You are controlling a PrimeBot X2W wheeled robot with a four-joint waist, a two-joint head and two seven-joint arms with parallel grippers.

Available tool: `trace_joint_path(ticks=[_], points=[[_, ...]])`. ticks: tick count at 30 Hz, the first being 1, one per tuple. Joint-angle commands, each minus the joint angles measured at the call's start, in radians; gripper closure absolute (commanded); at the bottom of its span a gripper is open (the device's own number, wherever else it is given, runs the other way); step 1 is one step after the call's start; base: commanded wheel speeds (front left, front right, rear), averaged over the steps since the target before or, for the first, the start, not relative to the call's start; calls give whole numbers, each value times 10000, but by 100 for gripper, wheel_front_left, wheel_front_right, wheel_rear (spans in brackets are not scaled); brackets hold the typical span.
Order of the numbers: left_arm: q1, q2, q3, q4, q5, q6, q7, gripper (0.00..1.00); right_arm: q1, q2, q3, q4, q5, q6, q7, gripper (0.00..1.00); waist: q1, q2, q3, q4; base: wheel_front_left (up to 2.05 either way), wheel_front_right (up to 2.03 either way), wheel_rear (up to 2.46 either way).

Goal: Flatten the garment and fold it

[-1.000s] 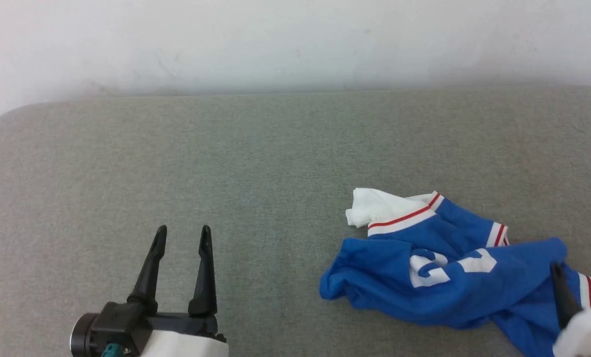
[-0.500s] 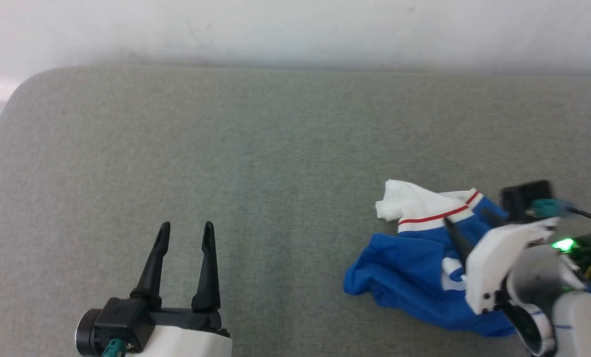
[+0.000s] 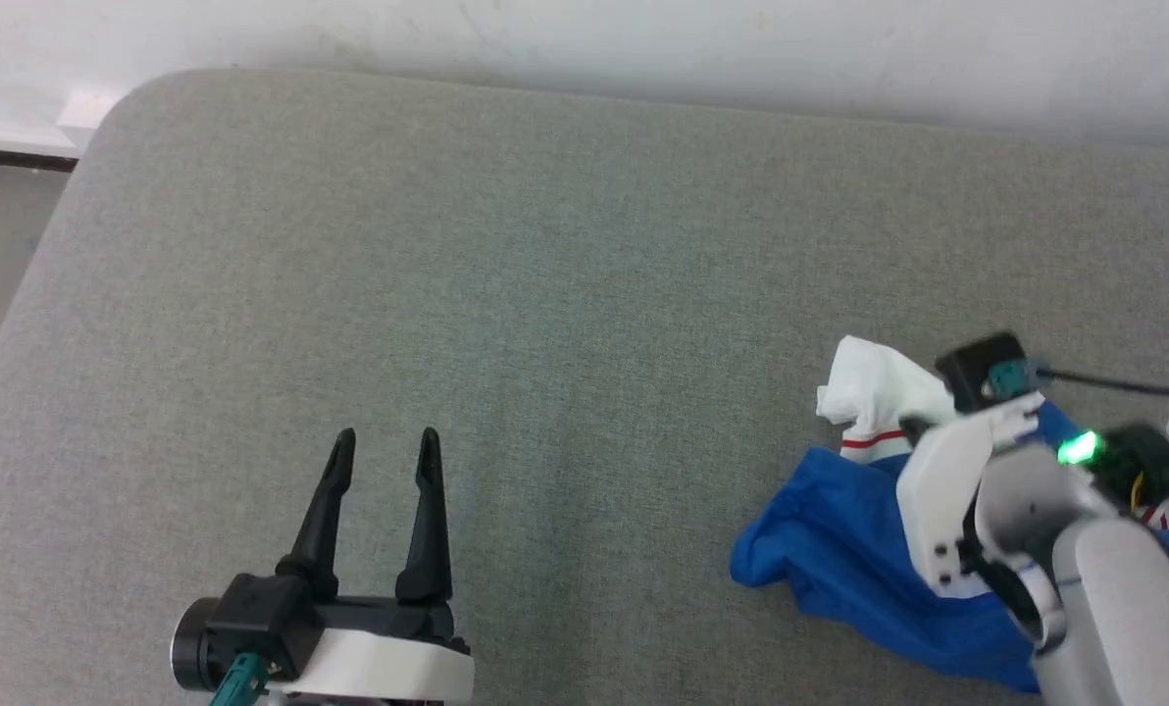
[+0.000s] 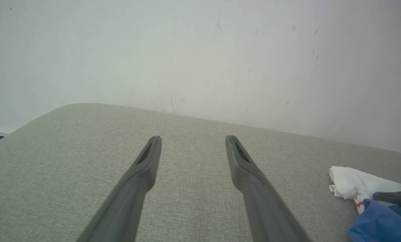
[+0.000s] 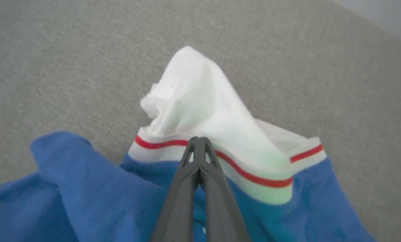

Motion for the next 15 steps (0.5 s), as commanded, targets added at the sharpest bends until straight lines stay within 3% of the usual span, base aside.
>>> trace_joint_path(ticks=[1,7,13,14,15], points=[[-129,4,24,38,-14,-78,-52,0,-433,-119,128,-111,-41,-7,-232,100,-2,0,-195,-2,0,0,0],[-24,14,56,68,-11,-33,-64,0,-1697,-48,1563,-673,475,-7,-926,100,-2,0,-677,-78,0,0,0],[64,66,55,-66,-22,1,-66,0,-1341,578,2981,-1065,1429,-7,-732,100,-2,0,-654,-48,0,0,0],[81,76,66,-90,-27,13,-66,0,-1184,622,3056,-1107,1465,-7,-767,92,-2,0,-628,-37,0,0,0],[102,85,81,-112,-34,26,-67,0,-1007,651,3128,-1134,1501,-7,-809,32,-2,0,-593,-28,0,0,0]])
